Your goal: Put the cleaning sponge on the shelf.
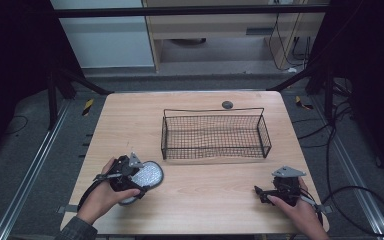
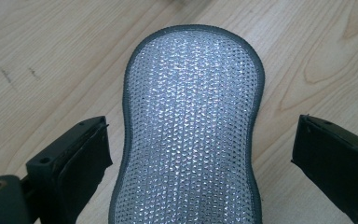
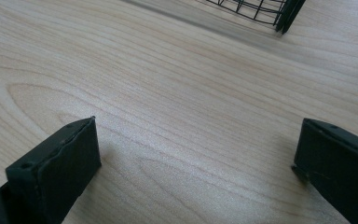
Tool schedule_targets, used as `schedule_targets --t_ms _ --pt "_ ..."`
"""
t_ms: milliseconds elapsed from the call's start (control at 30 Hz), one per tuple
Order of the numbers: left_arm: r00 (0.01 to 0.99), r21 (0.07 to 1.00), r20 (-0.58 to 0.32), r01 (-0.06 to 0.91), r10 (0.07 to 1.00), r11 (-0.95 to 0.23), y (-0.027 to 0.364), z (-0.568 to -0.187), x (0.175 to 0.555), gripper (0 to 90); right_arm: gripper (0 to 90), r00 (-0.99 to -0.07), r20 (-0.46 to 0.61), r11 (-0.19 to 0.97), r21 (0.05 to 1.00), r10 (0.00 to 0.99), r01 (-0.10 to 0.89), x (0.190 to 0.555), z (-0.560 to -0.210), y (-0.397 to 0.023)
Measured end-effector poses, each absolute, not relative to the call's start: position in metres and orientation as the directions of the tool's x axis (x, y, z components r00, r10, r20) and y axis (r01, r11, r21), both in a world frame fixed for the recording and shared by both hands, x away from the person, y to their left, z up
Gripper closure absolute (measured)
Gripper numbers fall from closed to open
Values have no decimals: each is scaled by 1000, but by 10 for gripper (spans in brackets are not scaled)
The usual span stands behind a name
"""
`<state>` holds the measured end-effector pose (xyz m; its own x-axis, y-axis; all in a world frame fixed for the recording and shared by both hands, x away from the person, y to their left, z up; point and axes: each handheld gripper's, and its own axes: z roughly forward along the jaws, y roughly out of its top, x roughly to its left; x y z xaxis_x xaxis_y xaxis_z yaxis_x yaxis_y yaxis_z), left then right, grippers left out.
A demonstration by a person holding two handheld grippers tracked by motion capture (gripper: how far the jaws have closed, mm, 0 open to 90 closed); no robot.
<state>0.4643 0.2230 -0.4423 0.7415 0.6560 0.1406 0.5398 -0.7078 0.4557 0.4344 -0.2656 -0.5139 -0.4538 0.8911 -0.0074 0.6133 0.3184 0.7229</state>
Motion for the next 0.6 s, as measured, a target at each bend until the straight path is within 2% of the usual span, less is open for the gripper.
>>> schedule_targets --t_ms 267,400,600 --pt "751 399 148 550 644 -734 222 -447 472 34 3 -454 -6 317 723 891 614 434 -514 -265" --pt "758 358 119 569 641 -740 222 -454 476 35 3 -455 -9 320 723 891 613 434 -514 -266" --pt "768 345 103 568 632 -747 222 -458 480 35 3 -454 -7 318 723 891 614 434 -514 -266"
